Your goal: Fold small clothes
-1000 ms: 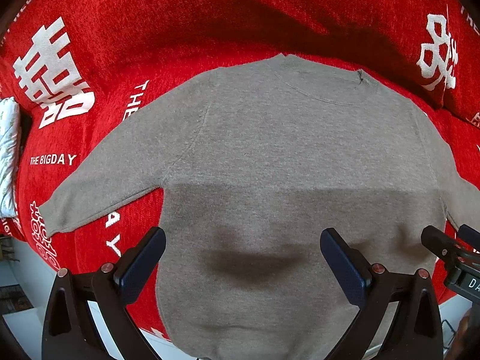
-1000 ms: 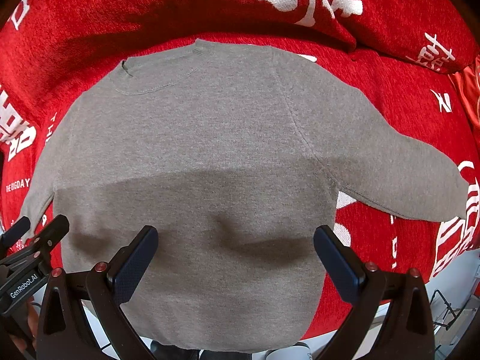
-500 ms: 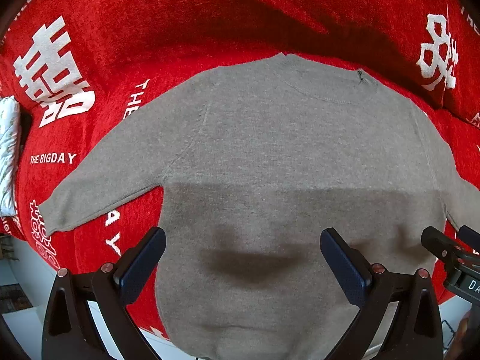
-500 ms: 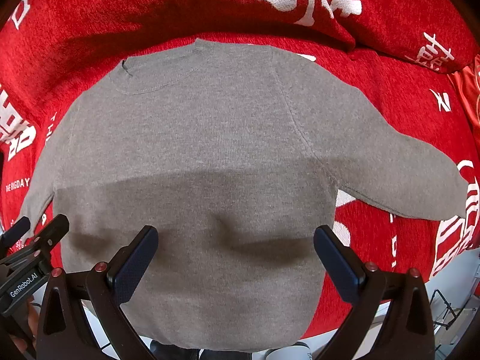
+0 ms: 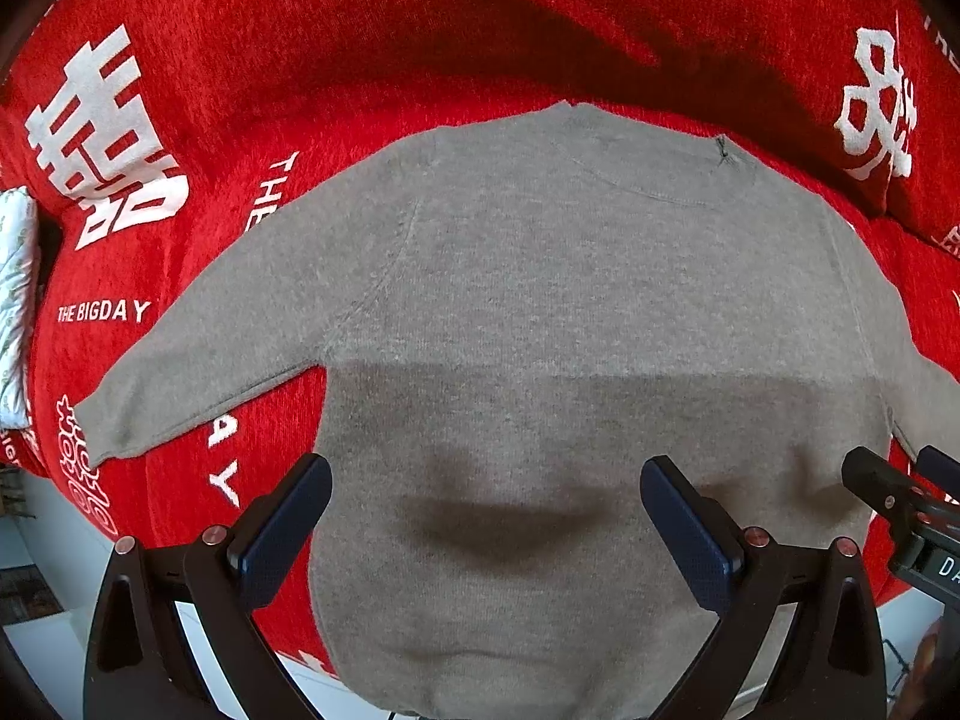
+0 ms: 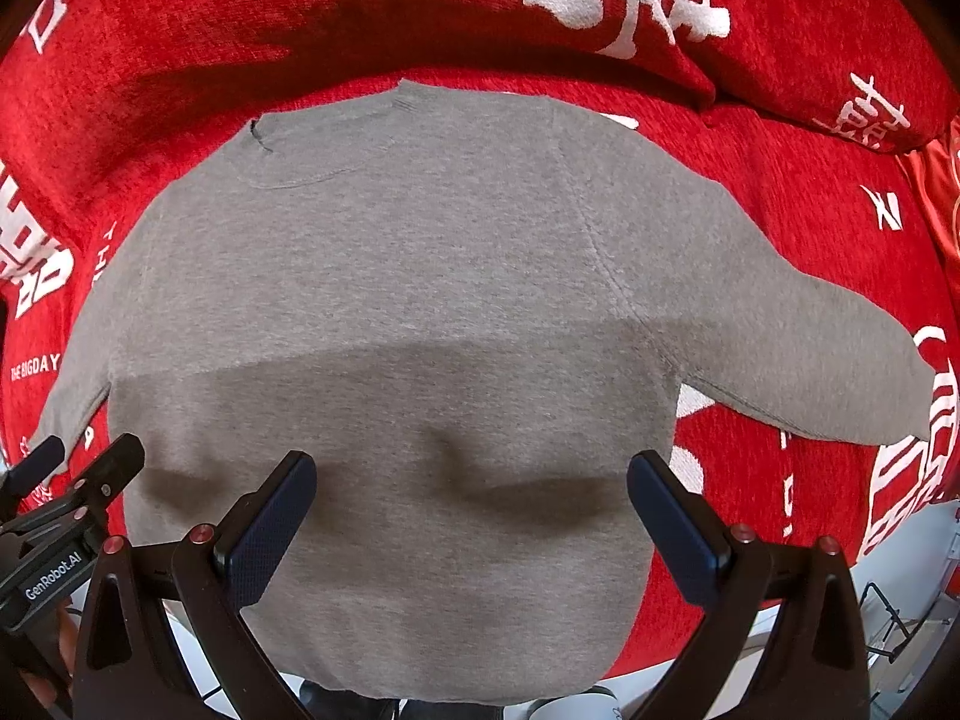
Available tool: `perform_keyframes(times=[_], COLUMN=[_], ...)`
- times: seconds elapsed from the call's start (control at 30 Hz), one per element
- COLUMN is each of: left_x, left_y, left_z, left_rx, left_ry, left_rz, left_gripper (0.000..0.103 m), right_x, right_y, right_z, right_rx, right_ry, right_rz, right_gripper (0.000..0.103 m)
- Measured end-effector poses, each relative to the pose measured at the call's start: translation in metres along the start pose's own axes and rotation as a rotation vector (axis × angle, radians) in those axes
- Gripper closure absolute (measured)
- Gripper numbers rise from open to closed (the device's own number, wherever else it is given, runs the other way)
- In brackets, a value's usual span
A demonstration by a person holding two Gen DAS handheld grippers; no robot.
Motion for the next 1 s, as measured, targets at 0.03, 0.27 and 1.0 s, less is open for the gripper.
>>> perform_keyframes(times=[0.03,0.27,1.0], left_x=[-0.001,-0.001,-0.013], left_y=[0.0,0.0,0.003], left_z=[0.0,0.001,-0.004], left_rx=[0.0,-0.001,-0.009], left_ry=[-0.003,-0.006,-0.027], left_rz=[-0.002,-0.001,-0.055], left_gripper=[0.0,0.0,0.0], right_x=[0.0,-0.005,-0.019], right_y=[0.0,-0.001,-0.003], right_z=[0.0,0.001,0.003], right_rx=[-0.008,0.003,-0.017], right_ry=[0.001,-0.008,-0.033], right_rz=[-0.002,-0.006,-0.027], right_gripper=[0.0,0.0,0.0])
Point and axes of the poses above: each gripper's, at about its wrist camera, not at the fingertips, and y roughly the way its jaws point, x to its right, z to its top, the point moved 2 cm from there along y, roughly the way its jaws point, and after that the axes turned 3 degrees about x, right-handed, at the moved point
